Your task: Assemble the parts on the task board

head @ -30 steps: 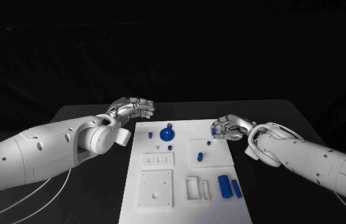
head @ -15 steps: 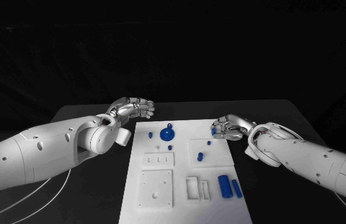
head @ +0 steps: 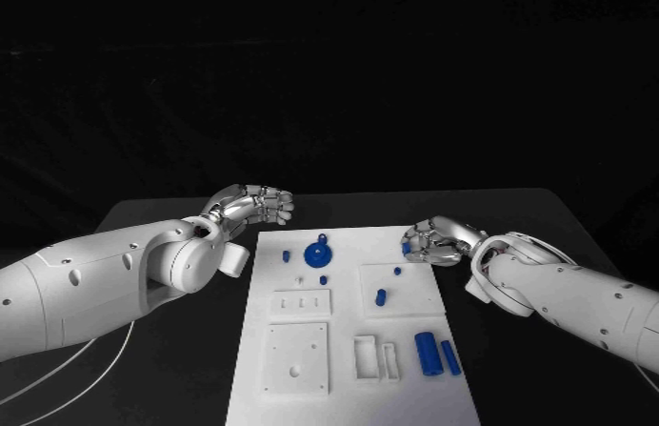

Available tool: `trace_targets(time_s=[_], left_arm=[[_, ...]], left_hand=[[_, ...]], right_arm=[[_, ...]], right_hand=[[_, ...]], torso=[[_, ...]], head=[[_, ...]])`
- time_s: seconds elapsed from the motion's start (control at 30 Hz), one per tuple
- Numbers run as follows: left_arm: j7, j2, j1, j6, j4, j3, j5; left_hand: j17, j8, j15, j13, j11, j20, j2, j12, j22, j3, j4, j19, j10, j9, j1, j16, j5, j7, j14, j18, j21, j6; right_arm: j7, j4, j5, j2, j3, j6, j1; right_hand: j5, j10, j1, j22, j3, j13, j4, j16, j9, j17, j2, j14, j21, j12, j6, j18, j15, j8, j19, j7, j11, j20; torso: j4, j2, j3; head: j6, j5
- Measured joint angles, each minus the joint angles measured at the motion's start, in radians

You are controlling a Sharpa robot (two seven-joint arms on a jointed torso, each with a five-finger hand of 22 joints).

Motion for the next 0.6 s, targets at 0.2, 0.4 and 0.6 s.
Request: trace_targets(time_s=[0.2,0.4,0.6], left_arm=[[0.0,0.0,0.0,0.0,0.0,0.0,-0.001],[0.0,-0.001,0.0,0.0,0.001,0.0,-0.001],[-0.001,-0.001,0.0,0.0,0.001,0.0,-0.002]], left_hand=[[0.001,0.0,0.0,0.0,0.0,0.0,0.0,0.0,0.0,0.0,0.0,0.0,0.0,0.0,0.0,0.0,0.0,0.0,0.0,0.0,0.0,0.0],[0.001,0.0,0.0,0.0,0.0,0.0,0.0,0.0,0.0,0.0,0.0,0.0,0.0,0.0,0.0,0.0,0.0,0.0,0.0,0.0,0.0,0.0],[0.001,0.0,0.0,0.0,0.0,0.0,0.0,0.0,0.0,0.0,0.0,0.0,0.0,0.0,0.0,0.0,0.0,0.0,0.0,-0.001,0.0,0.0]], right_arm=[[-0.004,0.001,0.0,0.001,0.0,-0.012,0.0],[-0.01,0.005,0.0,0.001,0.0,-0.018,-0.001],[-0.014,0.008,0.0,0.0,0.0,-0.019,-0.002]], right_hand=[[0.0,0.0,0.0,0.0,0.008,0.0,0.001,0.0,0.009,0.0,0.0,0.004,0.0,0.0,0.0,0.0,-0.004,0.013,0.0,0.0,0.0,0.0],[0.0,0.002,-0.005,0.0,0.016,0.001,0.003,0.0,0.023,0.0,0.005,0.002,0.0,0.0,0.0,0.0,-0.009,0.027,0.0,0.0,-0.002,0.0],[0.0,0.005,-0.005,0.0,0.016,0.002,0.003,0.0,0.035,0.0,0.005,0.002,0.0,0.0,0.005,0.001,-0.009,0.033,0.0,-0.005,-0.005,0.0]], torso=[[0.0001,0.0,-0.0002],[0.0001,0.0,-0.0002],[0.0001,0.0,-0.0005]], head=[[-0.001,0.0],[-0.001,-0.001],[-0.003,-0.001]])
